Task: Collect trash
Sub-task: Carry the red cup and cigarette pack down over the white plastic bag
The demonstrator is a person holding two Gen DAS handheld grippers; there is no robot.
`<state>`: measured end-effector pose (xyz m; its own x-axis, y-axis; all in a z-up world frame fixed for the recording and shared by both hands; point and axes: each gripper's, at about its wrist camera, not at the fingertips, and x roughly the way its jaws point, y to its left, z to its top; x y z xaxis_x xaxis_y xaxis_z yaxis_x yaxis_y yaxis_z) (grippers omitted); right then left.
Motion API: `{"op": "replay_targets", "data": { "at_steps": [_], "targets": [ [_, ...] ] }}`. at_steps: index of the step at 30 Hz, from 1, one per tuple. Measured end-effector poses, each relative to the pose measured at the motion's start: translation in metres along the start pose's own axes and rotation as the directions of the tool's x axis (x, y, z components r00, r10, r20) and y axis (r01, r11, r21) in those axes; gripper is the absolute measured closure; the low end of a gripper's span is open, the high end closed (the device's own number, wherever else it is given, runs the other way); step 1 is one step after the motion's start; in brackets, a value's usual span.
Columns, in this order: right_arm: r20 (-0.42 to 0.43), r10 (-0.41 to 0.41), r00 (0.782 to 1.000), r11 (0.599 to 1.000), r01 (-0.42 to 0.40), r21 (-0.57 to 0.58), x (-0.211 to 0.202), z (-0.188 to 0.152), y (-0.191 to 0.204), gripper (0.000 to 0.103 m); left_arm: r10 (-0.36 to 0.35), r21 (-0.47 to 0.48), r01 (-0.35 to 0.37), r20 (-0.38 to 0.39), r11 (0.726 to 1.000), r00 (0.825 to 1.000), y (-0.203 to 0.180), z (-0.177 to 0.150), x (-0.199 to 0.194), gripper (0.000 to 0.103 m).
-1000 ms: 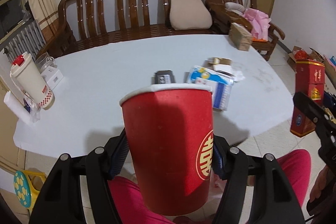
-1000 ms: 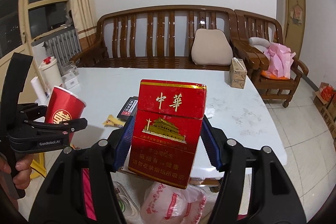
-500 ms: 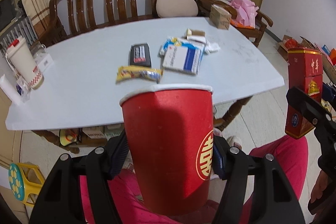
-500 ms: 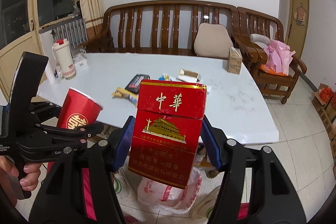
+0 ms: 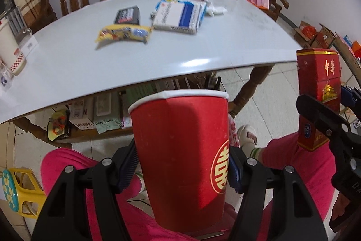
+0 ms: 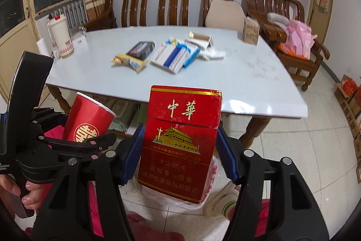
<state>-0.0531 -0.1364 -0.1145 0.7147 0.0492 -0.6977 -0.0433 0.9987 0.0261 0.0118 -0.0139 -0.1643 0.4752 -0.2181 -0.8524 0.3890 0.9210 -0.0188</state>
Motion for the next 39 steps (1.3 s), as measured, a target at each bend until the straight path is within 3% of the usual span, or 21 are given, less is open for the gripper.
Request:
{"op": "replay_targets", "data": {
  "at_steps": [10, 20, 39],
  "targets": [
    [-0.094, -0.019, 0.995, 1.000, 0.020, 0.013, 0.044, -0.021, -0.015, 0.042, -0.017, 0.040, 0.021, -0.094, 0.999, 0.995, -0.014, -0.006, 0.052, 0.039],
    [-0.199, -0.010, 0.980, 0.999, 0.019, 0.042, 0.093, -0.039, -0.031, 0.042, -0.028, 0.053, 0.039, -0.196, 0.998, 0.980, -0.015, -0.007, 0.109, 0.039],
    [-0.371, 0.024, 0.928, 0.993, 0.021, 0.116, 0.172, -0.073, -0.055, 0.042, -0.079, -0.004, 0.085, -0.421, 0.996, 0.904, -0.011, -0.022, 0.212, 0.039]
  ]
}}
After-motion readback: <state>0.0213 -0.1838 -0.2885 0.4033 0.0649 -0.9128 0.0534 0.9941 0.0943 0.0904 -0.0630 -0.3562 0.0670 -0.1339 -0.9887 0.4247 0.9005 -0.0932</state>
